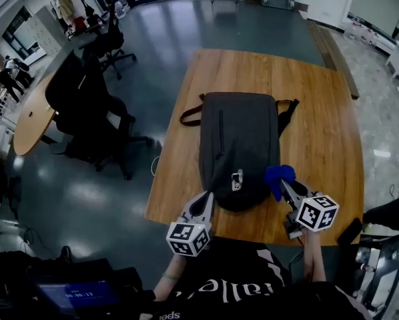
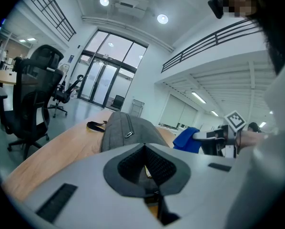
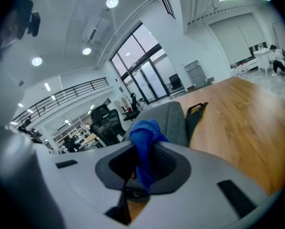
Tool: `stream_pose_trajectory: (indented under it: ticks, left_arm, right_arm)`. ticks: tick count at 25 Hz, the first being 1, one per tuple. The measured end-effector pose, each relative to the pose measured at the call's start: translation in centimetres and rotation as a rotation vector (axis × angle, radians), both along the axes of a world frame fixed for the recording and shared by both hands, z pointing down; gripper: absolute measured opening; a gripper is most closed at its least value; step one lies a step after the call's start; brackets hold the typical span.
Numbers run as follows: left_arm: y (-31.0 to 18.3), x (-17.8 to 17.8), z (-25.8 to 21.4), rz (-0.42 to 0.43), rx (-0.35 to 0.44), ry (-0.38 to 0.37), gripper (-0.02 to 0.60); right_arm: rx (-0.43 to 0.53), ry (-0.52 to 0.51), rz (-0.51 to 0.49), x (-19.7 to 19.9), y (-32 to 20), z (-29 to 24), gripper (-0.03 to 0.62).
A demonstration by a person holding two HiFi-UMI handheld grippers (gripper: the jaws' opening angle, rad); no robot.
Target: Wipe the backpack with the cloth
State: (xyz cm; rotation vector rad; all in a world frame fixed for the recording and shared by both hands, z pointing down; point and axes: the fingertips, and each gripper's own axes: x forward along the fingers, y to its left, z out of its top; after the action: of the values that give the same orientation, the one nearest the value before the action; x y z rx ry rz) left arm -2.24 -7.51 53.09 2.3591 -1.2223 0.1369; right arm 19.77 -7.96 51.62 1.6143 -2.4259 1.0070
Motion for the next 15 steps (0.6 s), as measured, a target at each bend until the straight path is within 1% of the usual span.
stream_pose_trajectory:
  ticks: [4,9,12,15]
  left_arm:
    - [0.1,-1.1,0.1,-0.029,-0.001,0.002,-0.002]
    - [0.1,-3.5,-0.1,-0.080,0.003,0.004,-0.002]
    - [0.2,-5.5,-0.2,-0.116,0.004,0.005,-0.002]
    - [0.3,-7.1,-0.3,-0.151,0.002,0.009,-0.002]
  right_arm:
    - [0.046,-0.038,-0.152,-6.9,-1.8,-2.1,0.055]
    - [0.078,-0.095,-0.344,-16.9,-3.9,-3.7,0.055]
    - [0.082,-0.107,-0.431,-22.3,-4.9,-3.7,0.055]
    - [0.064,-0.099,-0.483,-25.8,-5.6,-2.8,0.055]
